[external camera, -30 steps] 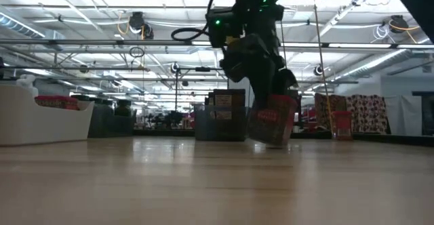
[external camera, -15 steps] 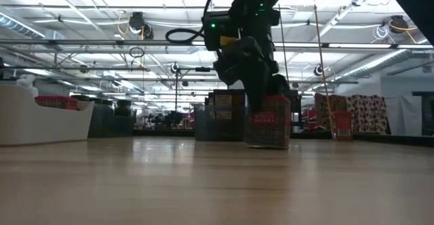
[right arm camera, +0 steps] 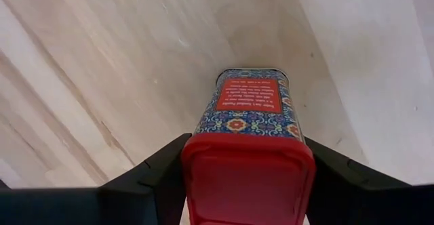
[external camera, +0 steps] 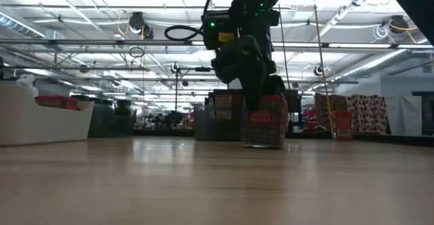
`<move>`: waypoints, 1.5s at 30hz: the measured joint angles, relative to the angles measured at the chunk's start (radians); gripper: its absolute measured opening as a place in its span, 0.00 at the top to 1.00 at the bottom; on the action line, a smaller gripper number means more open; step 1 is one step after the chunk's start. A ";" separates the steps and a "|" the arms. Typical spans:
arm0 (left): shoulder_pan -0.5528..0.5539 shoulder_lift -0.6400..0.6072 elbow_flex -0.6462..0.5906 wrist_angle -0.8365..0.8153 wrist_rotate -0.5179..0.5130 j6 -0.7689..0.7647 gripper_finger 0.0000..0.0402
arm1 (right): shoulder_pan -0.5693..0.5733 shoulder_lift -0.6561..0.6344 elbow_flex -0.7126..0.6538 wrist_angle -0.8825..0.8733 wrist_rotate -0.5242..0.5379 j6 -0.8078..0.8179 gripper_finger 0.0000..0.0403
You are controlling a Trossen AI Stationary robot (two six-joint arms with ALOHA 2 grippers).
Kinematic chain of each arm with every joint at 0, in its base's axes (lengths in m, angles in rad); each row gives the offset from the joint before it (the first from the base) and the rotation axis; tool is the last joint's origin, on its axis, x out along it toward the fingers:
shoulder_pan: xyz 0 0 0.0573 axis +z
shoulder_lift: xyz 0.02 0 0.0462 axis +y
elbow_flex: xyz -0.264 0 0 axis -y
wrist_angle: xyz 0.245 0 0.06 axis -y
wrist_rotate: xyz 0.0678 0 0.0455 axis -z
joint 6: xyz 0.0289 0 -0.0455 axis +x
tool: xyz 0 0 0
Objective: Sort spices by type
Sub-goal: Put the bottom red seasoning can into the white bin
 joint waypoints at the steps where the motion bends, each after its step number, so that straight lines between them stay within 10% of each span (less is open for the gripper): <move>1: 0.000 0.000 0.000 0.000 0.000 0.000 0.18 | 0.000 0.000 0.000 0.001 -0.004 -0.006 0.45; 23: 0.000 0.000 0.000 0.000 -0.002 0.001 0.18 | -0.008 0.000 0.000 0.021 -0.015 -0.016 0.26; 45: 0.000 0.000 0.000 0.001 -0.015 -0.001 0.18 | -0.044 -0.322 0.000 -0.056 0.296 -0.001 0.26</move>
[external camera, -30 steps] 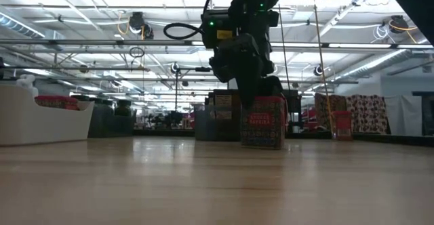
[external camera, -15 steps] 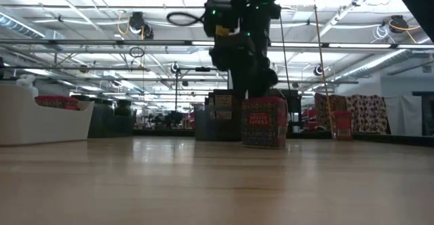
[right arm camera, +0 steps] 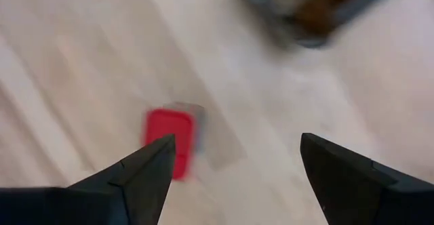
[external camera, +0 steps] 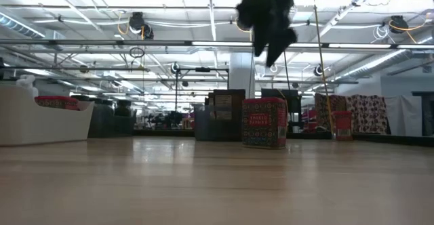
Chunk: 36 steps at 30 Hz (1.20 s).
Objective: Sort spices by type
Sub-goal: Put the bottom red seasoning can into the white bin
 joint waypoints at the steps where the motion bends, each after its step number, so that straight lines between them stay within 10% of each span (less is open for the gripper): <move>1: 0.000 0.000 0.000 0.001 -0.002 0.000 0.18 | 0.000 -0.025 0.000 -0.025 0.029 -0.001 0.26; 15: -0.030 0.037 0.002 -0.027 -0.018 0.000 0.18 | 0.019 -0.351 -0.018 -0.193 0.129 0.072 0.26; 28: -0.089 0.396 0.091 -0.001 0.140 0.014 0.18 | 0.034 -0.576 -0.207 -0.186 0.184 0.156 0.26; 36: -0.117 0.594 0.360 -0.390 0.175 0.267 0.18 | 0.033 -0.667 -0.306 -0.184 0.176 0.211 0.26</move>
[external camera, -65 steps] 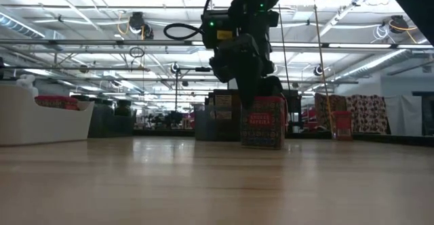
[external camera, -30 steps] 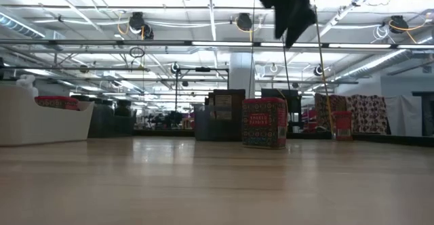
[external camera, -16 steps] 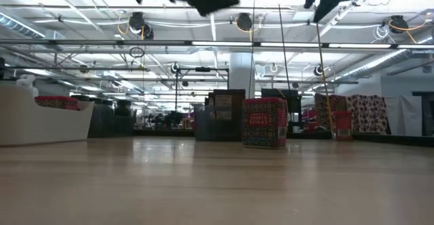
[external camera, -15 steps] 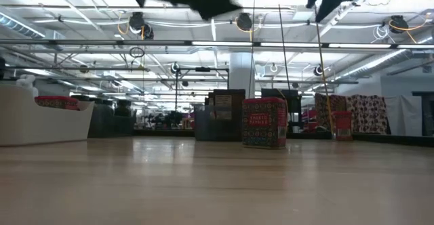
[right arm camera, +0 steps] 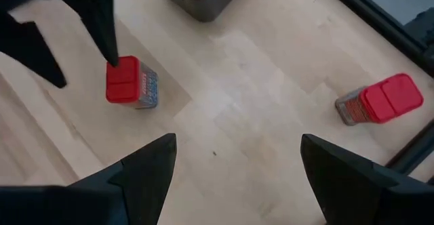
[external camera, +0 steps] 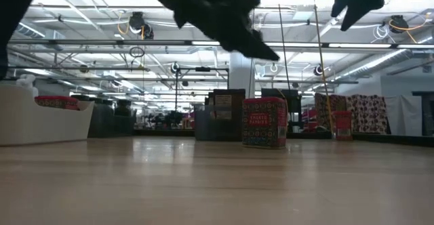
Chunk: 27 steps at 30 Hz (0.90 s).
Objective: Sort spices by type
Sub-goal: Put the bottom red seasoning can into the white bin
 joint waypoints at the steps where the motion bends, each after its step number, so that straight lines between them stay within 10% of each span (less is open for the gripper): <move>1: -0.002 0.023 0.026 -0.038 0.000 0.021 0.18 | 0.000 -0.010 -0.007 -0.001 -0.002 0.003 0.26; 27: -0.018 0.183 0.108 -0.200 -0.060 0.085 0.18 | 0.000 -0.078 -0.030 0.007 -0.020 0.019 0.26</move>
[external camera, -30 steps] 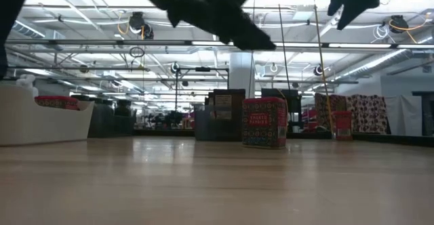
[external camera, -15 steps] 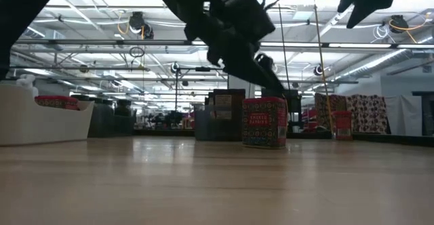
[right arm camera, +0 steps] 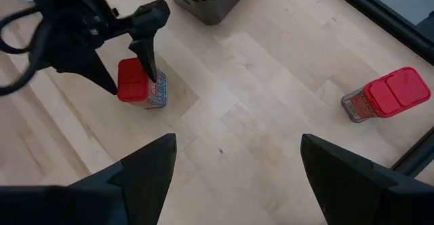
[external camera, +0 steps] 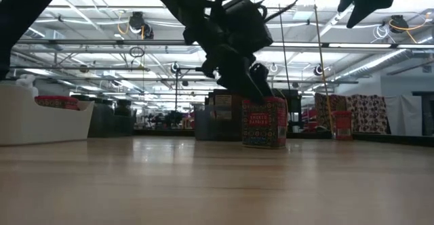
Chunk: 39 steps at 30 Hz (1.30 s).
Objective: Sort spices by type
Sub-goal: Put the bottom red seasoning can into the white bin
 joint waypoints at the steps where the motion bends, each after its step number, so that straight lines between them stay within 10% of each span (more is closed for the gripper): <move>1: 0.000 0.002 0.000 -0.005 -0.004 0.000 0.18 | 0.000 0.000 0.000 0.000 0.000 0.000 0.26; 29: 0.003 0.028 0.002 0.038 -0.032 -0.011 0.19 | 0.000 0.000 0.000 0.003 0.000 -0.004 0.26; 39: 0.003 0.028 0.002 0.020 -0.028 -0.011 0.41 | 0.000 0.000 0.000 0.007 0.000 -0.008 0.26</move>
